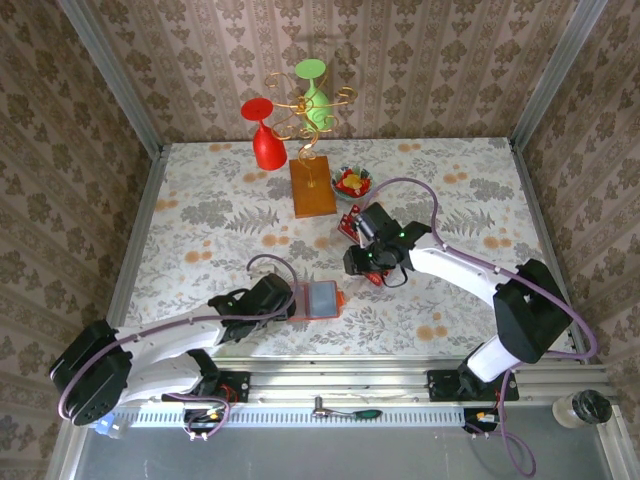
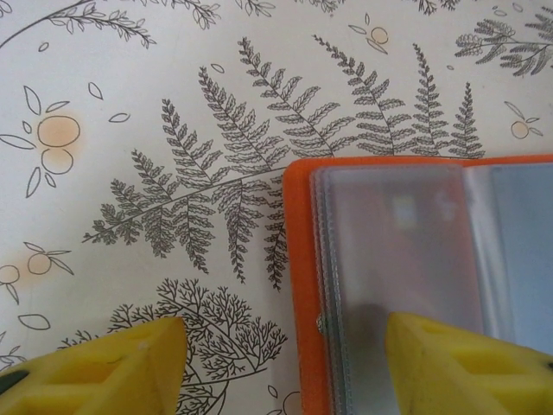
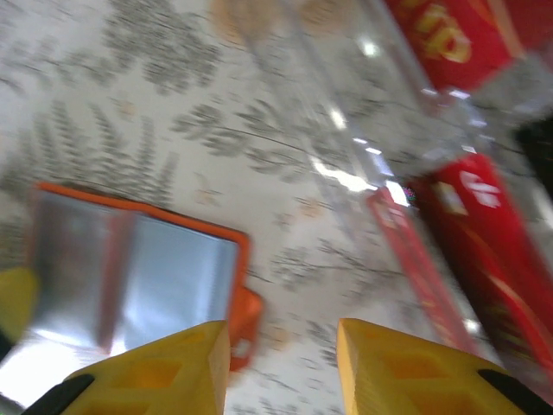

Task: Put the credit cards into the card holder
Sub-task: Pick up the credit card from the storage box.

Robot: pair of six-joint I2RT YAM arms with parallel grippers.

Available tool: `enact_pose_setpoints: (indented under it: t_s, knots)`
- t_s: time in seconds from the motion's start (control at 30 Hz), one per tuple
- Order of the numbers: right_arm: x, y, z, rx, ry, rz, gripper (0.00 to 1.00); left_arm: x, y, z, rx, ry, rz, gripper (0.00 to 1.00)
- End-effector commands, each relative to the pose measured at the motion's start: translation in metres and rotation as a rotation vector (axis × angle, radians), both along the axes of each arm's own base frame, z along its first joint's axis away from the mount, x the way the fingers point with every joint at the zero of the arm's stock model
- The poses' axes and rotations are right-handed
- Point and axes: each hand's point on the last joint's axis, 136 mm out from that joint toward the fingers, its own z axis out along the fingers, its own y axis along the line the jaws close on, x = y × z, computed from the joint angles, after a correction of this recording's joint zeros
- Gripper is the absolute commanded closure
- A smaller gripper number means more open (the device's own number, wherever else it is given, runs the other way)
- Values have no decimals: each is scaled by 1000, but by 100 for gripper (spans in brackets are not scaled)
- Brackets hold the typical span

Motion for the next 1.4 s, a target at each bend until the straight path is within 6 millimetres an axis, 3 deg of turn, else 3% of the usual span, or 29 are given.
enact_pose_setpoints:
  t_s: [0.0, 0.2, 0.9, 1.17, 1.37]
  knots:
    - [0, -39, 7, -222, -60, 30, 60, 3, 0, 2, 5, -16, 23, 37]
    - [9, -54, 5, -344, -86, 39, 60, 2, 1, -5, 28, -4, 24, 37]
    - [12, -33, -26, -309, 2, 89, 68, 4, -1, -3, 23, -7, 25, 37]
    - [9, -28, -34, -294, 34, 114, 74, 4, -1, -1, 20, -14, 26, 37]
    - [8, -28, -33, -293, 32, 124, 85, 4, -1, -1, 20, -13, 26, 37]
